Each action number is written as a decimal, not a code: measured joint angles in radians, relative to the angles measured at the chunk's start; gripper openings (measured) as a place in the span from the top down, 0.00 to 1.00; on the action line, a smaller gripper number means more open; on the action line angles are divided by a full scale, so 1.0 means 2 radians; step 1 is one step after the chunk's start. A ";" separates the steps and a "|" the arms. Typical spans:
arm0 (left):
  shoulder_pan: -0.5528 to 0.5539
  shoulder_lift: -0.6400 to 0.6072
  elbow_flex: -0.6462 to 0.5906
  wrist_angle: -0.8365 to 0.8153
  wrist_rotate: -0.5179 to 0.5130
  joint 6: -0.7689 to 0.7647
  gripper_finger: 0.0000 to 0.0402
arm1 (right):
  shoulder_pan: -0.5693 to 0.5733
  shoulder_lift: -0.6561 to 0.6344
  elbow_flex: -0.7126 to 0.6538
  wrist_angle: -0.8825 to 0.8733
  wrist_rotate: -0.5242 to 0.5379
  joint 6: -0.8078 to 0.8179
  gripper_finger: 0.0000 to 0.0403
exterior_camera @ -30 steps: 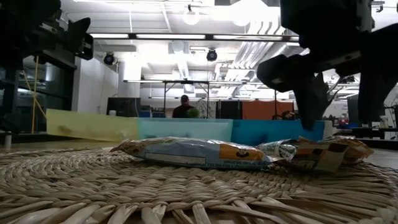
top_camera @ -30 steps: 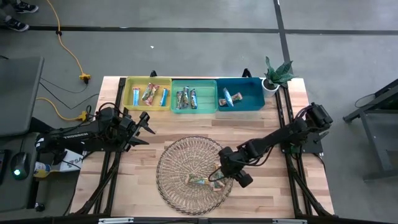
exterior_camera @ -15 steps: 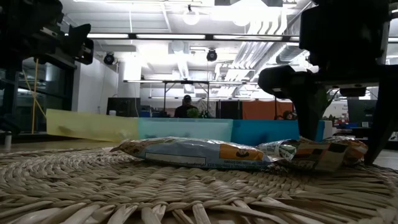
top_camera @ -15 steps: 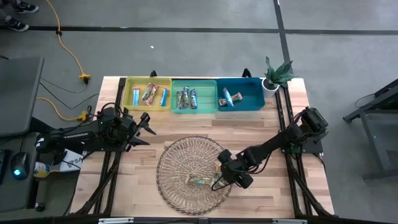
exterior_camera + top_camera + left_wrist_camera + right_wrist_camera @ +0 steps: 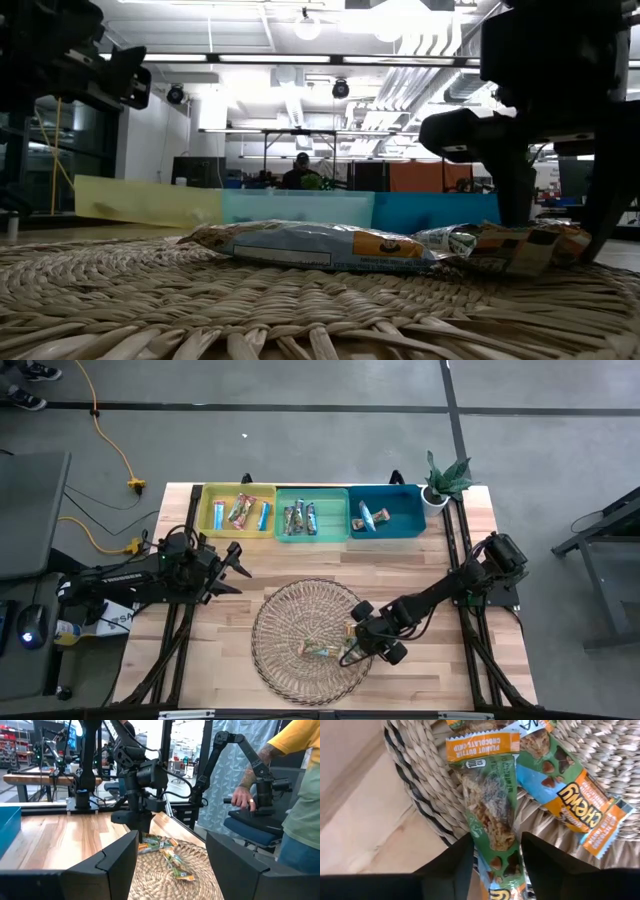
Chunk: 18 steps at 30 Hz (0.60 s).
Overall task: Pick and place Granola Bars by type
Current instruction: Put the yellow granola bar into the blue bin
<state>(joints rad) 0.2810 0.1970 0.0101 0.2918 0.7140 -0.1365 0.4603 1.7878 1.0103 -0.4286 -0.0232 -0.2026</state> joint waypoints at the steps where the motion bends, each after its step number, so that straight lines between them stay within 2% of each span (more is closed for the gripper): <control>1: 0.000 0.000 0.000 -0.001 0.000 0.000 0.43 | 0.000 0.000 0.000 0.000 -0.005 0.004 0.63; 18: 0.000 0.000 0.000 -0.006 0.000 0.000 0.43 | -0.001 0.000 0.000 0.000 -0.007 0.036 0.72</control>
<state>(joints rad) 0.2813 0.1970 0.0101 0.2805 0.7140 -0.1364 0.4591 1.7878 1.0103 -0.4281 -0.0364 -0.1303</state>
